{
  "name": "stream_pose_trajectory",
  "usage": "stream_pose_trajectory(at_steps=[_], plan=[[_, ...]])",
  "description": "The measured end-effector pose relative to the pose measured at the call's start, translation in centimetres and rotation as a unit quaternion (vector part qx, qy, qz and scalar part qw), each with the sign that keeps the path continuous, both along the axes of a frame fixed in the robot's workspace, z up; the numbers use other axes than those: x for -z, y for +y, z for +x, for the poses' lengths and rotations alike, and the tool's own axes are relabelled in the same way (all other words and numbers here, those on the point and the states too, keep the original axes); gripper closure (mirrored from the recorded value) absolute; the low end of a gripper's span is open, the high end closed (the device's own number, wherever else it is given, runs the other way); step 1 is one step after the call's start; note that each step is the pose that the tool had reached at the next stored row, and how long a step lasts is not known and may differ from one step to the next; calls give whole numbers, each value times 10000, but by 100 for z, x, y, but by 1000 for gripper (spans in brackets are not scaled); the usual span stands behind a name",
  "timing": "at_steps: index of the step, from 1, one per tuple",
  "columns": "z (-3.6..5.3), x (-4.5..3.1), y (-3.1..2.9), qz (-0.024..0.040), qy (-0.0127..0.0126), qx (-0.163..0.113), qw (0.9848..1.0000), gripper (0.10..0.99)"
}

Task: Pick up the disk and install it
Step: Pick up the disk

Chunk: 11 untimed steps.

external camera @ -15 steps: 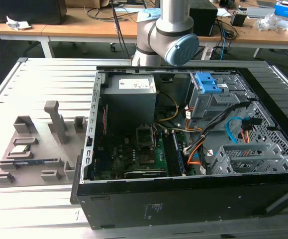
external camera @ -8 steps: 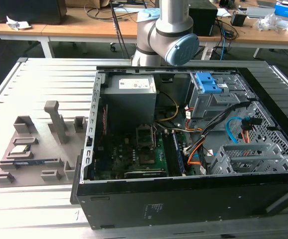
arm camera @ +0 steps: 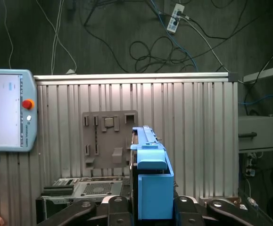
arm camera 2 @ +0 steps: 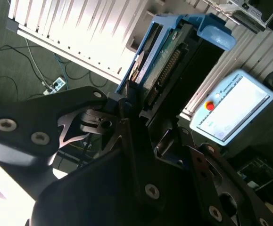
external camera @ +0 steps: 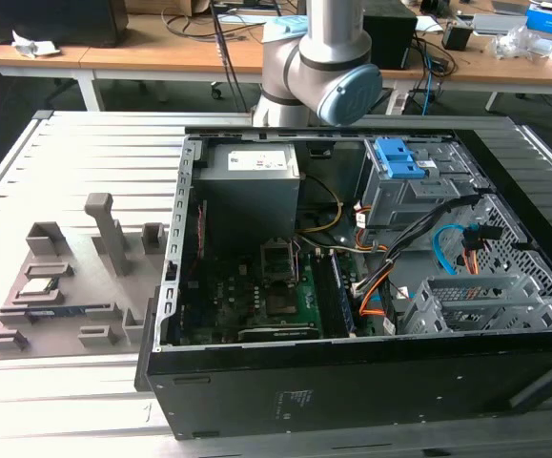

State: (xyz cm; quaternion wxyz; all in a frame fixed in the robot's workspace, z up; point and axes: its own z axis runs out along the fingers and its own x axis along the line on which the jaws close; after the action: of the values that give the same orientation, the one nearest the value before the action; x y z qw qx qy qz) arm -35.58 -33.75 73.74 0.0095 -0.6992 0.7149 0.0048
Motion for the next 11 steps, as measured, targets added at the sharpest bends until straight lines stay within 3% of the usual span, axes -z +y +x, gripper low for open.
stream_pose_trajectory(at_steps=[4, 6, 11], plan=[[200, 41, 0, -14, 38, 1, 10000, 725], [366, 71, 2, -28, 61, -1, 10000, 725], [572, 153, 6, -39, 102, -4, 9999, 725]])
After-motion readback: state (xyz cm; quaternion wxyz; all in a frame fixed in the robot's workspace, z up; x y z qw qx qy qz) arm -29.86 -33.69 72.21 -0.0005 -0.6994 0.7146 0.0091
